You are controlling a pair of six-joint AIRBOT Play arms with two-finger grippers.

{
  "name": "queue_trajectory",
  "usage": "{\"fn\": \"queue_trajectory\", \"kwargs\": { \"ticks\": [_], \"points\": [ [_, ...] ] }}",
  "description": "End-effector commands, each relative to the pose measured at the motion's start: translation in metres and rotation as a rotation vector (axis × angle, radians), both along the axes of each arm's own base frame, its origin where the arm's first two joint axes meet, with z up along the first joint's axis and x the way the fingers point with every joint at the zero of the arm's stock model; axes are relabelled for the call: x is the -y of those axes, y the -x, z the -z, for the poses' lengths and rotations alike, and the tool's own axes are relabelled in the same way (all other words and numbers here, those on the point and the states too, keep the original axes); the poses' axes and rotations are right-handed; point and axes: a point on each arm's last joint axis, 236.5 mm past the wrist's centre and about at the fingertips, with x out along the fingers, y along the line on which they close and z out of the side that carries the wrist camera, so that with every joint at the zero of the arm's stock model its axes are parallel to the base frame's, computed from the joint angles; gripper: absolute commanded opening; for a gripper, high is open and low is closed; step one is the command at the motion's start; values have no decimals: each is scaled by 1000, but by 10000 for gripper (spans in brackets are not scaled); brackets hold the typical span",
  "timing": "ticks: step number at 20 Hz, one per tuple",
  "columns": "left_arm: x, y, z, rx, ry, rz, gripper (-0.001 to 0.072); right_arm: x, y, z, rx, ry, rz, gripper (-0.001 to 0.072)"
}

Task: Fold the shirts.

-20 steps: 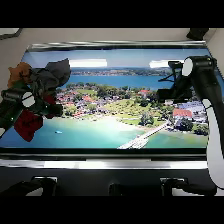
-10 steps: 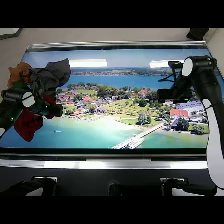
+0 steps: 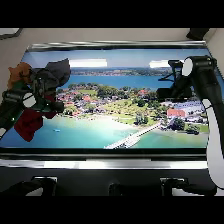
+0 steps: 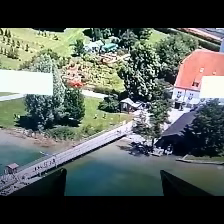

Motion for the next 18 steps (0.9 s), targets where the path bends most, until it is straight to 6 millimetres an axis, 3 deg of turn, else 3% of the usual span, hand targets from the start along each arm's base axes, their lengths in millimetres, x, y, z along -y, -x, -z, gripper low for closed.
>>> {"fn": "queue_trajectory", "kwargs": {
  "ticks": [1,2,3,5,6,8,10,13,15,17,18],
  "points": [
    [6,-24,-14,113,21,21,709,-2,-29,-8,127,-7,-5,692],
    [-6,-34,-26,156,-24,21,712,-3,-37,-11,163,-11,-7,691],
    [-31,-44,-47,200,-73,-26,712,-4,-41,-12,181,-12,-7,692],
    [-100,-48,-78,217,-82,-223,713,-6,-42,-12,186,-24,-7,691],
    [-132,-40,-76,175,-46,-334,713,-10,-42,-12,185,-38,-8,691],
    [-171,-14,-37,12,113,-520,713,-21,-40,-12,176,-88,-11,692],
    [-183,8,11,-152,255,-611,712,-32,-39,-13,172,-137,-13,692],
    [-175,14,66,-266,355,-663,712,-39,-38,-13,167,-167,-15,692],
    [-167,11,92,-293,351,-642,712,-39,-34,-12,149,-165,-17,692],
    [-158,-3,104,-268,348,-554,702,-38,-26,-9,114,-162,-17,692],
    [-152,-10,105,-253,347,-506,488,-38,-22,-8,95,-160,-18,691]
  ]
}}
